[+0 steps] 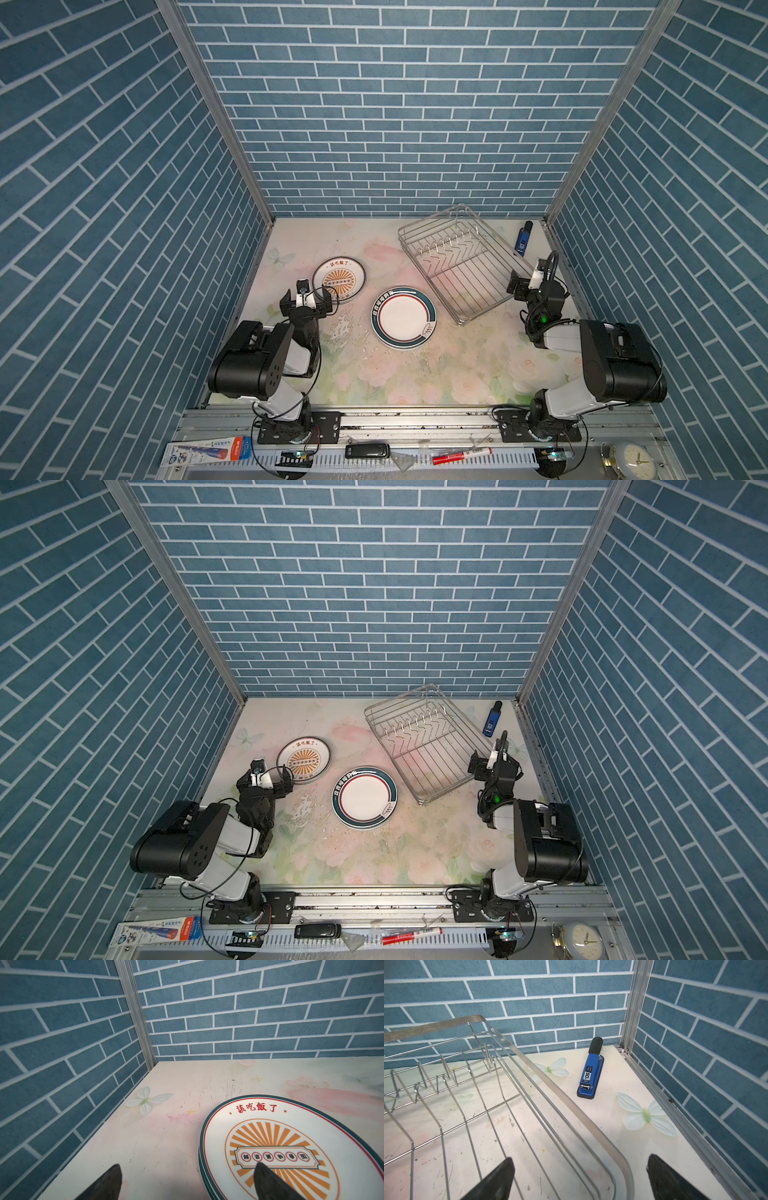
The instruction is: Unload the plates from the dish rack
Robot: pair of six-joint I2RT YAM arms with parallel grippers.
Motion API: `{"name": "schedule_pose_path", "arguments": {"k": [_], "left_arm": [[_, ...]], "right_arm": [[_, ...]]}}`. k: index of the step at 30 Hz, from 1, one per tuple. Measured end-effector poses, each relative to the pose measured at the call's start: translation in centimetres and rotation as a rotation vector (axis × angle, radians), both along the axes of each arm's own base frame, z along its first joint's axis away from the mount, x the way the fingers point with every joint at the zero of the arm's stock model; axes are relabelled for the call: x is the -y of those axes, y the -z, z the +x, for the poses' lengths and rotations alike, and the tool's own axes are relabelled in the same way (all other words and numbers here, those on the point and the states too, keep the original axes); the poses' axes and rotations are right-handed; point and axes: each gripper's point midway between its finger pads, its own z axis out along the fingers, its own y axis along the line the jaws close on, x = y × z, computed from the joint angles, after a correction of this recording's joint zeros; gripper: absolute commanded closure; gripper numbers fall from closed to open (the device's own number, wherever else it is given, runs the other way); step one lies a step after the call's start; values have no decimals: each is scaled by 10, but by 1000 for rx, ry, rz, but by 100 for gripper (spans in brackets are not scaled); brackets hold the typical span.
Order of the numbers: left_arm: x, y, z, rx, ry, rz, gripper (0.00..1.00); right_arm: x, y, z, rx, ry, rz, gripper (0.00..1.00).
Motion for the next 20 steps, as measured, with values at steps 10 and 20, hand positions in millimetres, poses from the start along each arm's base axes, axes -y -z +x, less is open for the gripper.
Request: {"name": "schedule_pose_path", "arguments": {"k": [10, 20], "left_arm": [[0, 0, 1, -4, 0, 0, 1], [0, 1, 3, -11, -5, 1, 1]], "right_arm": [[0, 0, 0, 0, -5, 2, 1], [-1, 0, 0, -2, -6, 2, 1]]}}
